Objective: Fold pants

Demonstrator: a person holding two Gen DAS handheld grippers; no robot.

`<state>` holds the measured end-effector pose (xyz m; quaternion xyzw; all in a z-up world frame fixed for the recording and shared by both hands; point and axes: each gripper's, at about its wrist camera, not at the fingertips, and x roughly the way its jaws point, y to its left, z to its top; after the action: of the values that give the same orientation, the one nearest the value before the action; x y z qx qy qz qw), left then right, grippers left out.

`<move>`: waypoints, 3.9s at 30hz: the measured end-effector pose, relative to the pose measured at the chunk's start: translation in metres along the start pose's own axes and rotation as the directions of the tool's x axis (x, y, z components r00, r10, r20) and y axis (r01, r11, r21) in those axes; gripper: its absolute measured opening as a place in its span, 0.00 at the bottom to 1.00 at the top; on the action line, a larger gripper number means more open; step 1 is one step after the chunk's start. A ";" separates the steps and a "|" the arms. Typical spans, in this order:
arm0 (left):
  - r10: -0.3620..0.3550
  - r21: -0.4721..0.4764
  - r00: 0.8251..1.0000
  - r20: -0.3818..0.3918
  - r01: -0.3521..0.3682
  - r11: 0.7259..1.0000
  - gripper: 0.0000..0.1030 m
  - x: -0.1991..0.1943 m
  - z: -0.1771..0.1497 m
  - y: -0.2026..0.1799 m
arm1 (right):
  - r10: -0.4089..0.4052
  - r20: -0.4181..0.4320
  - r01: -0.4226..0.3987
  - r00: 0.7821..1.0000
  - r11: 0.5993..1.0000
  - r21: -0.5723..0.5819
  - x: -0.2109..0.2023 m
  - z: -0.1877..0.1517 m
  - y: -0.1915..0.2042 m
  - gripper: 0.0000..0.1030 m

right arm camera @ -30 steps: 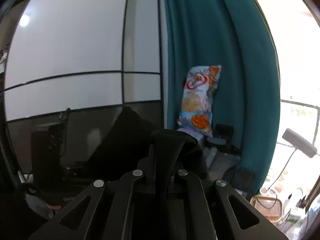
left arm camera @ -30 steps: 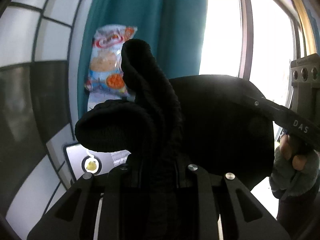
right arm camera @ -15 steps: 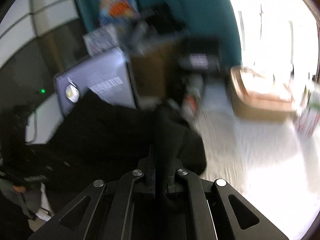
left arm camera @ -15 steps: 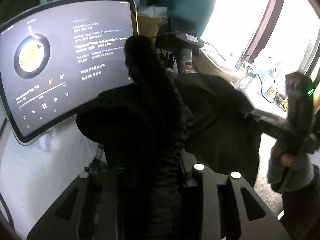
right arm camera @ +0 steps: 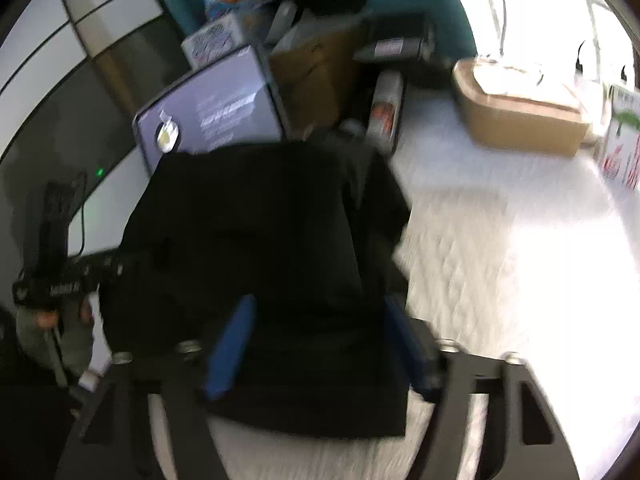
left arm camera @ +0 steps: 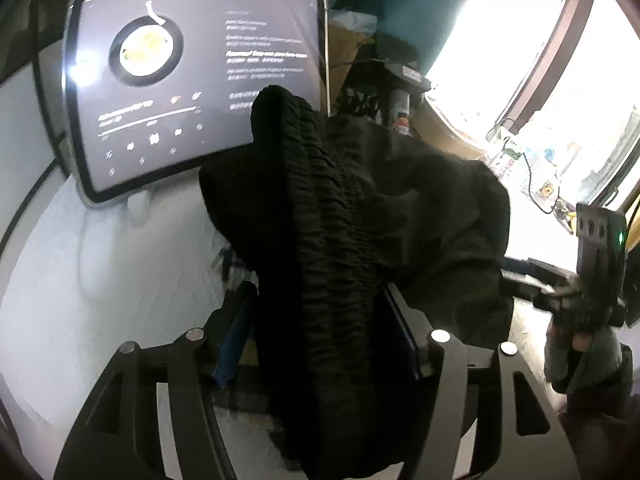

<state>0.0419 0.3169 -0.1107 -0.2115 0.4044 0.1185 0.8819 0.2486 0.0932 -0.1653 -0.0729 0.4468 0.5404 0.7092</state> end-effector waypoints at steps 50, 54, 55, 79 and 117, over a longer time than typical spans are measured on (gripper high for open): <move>0.063 0.191 0.997 0.037 -0.069 0.979 0.70 0.046 0.078 -0.004 | 0.214 0.064 -0.223 0.975 0.940 0.258 0.043 0.093 -0.066 0.12; 0.058 0.201 0.997 0.053 -0.067 0.977 0.70 0.049 0.085 -0.007 | 0.005 0.144 -0.016 0.990 0.997 0.076 0.023 0.102 -0.034 0.09; 0.060 0.202 0.997 0.055 -0.070 0.977 0.70 0.050 0.087 -0.007 | -0.067 0.168 0.068 0.984 0.998 -0.002 0.022 0.104 -0.022 0.09; -0.001 0.218 0.975 0.221 -0.048 0.975 0.70 -0.020 0.045 -0.047 | -0.292 0.169 0.303 0.941 0.952 -0.041 -0.027 0.046 0.003 0.82; -0.211 0.389 0.912 0.351 0.063 0.919 0.93 -0.104 -0.043 -0.194 | -0.575 0.387 0.539 0.721 0.816 0.207 -0.254 -0.130 0.053 0.89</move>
<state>0.0197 0.1213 -0.0024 -0.0426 0.2216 0.0164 0.9741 0.1280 -0.1397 -0.0404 -0.0535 0.2564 0.2861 0.9217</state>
